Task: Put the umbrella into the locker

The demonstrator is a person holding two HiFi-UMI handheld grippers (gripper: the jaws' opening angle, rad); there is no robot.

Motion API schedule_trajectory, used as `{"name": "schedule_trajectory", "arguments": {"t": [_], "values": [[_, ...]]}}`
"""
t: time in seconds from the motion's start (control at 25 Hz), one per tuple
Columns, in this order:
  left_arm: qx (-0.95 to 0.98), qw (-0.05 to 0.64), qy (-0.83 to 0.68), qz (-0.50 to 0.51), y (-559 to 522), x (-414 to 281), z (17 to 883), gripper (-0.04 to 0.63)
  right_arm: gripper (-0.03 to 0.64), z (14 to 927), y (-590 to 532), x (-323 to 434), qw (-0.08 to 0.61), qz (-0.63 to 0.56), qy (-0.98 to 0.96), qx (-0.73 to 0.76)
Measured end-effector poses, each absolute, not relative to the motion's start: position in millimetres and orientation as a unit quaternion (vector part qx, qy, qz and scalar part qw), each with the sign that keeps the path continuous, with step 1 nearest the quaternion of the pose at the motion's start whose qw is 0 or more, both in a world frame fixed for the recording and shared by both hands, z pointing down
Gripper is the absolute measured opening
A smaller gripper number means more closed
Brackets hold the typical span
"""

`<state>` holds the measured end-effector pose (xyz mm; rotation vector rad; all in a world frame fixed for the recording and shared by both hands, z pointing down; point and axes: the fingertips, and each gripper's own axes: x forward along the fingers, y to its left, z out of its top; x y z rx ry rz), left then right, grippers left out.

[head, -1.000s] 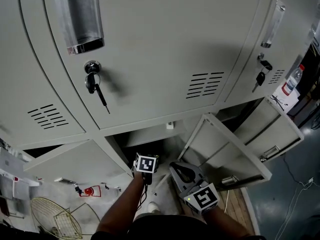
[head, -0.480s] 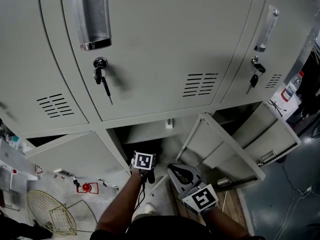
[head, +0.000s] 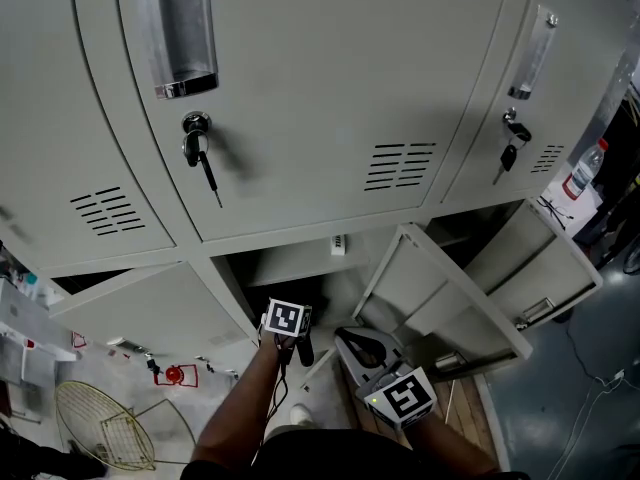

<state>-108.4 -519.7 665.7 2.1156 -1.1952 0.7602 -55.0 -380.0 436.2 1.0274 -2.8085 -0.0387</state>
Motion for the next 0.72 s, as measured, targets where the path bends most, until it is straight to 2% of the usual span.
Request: {"name": "schedule_trajectory", "arguments": {"t": [0.32, 0.44, 0.72], "values": [[0.795, 0.272, -0.447, 0.308, -519.8, -106.8, 653.7, 0.448, 0.031, 439.1, -383.3, -57.5, 0.075, -0.007, -0.936, 0.343], [0.787, 0.283, -0.452, 0.31, -512.6, -109.2, 653.2, 0.448, 0.031, 438.8, -384.2, -58.1, 0.079, -0.014, -0.937, 0.34], [0.794, 0.234, -0.473, 0.303, -516.1, -114.4, 642.5, 0.448, 0.031, 440.7, -383.6, -61.0, 0.077, -0.009, -0.938, 0.338]]}}
